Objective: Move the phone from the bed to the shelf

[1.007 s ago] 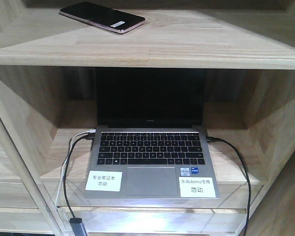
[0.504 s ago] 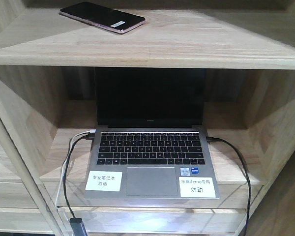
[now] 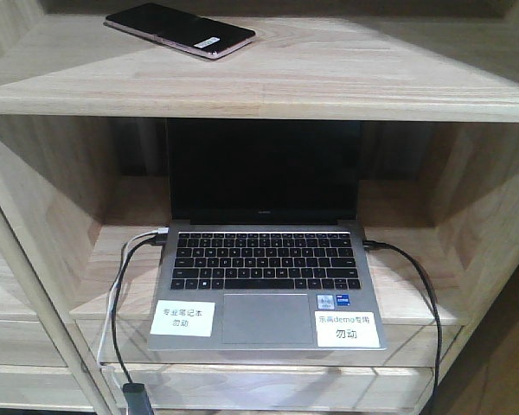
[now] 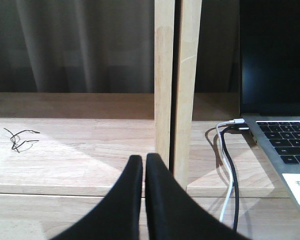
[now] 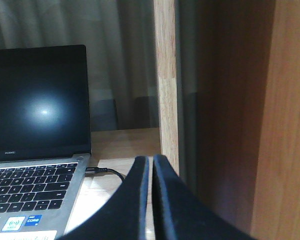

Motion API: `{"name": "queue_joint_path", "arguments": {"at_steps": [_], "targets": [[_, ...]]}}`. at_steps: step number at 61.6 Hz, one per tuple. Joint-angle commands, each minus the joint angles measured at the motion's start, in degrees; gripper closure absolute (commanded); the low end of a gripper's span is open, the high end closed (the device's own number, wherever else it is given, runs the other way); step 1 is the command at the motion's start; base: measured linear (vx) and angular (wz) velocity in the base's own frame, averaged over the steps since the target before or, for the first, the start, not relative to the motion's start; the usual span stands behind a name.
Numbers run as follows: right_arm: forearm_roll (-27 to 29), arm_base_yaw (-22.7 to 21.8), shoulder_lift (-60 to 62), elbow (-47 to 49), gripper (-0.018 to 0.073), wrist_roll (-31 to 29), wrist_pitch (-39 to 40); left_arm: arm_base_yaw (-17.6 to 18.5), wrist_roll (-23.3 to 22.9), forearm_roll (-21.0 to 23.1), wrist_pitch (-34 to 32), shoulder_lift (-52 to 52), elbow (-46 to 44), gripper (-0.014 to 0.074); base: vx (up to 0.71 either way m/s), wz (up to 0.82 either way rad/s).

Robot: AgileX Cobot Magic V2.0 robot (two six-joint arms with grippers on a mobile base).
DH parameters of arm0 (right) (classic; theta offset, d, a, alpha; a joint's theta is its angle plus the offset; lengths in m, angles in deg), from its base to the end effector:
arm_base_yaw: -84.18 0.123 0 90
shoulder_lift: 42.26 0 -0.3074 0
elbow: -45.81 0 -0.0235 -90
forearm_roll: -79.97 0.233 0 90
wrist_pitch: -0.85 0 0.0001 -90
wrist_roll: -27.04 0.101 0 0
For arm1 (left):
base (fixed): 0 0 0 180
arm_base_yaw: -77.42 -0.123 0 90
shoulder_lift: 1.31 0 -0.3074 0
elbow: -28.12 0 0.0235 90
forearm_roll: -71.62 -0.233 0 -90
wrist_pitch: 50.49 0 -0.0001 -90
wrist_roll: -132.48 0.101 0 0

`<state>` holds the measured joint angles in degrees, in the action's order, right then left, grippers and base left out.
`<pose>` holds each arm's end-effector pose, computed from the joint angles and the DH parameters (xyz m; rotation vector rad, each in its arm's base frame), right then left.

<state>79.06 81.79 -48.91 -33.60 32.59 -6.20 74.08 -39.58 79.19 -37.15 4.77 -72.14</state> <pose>0.0263 -0.0013 0.1925 0.1012 1.6220 0.0287 0.0248 -0.0016 0.1800 -0.0193 1.7286 0.0241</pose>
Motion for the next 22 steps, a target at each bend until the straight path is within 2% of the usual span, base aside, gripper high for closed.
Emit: {"name": "queue_joint_path", "arguments": {"at_steps": [1,22], "targets": [[-0.96,-0.19,0.43,-0.40,0.0564,-0.41,4.11,0.22,-0.22,0.36,-4.23,-0.31,0.14,0.0596,0.00,0.00],[-0.96,-0.19,0.43,-0.40,0.0564,-0.41,4.11,0.22,-0.22,0.36,-4.23,-0.31,0.14,0.0596,0.00,0.00]]}}
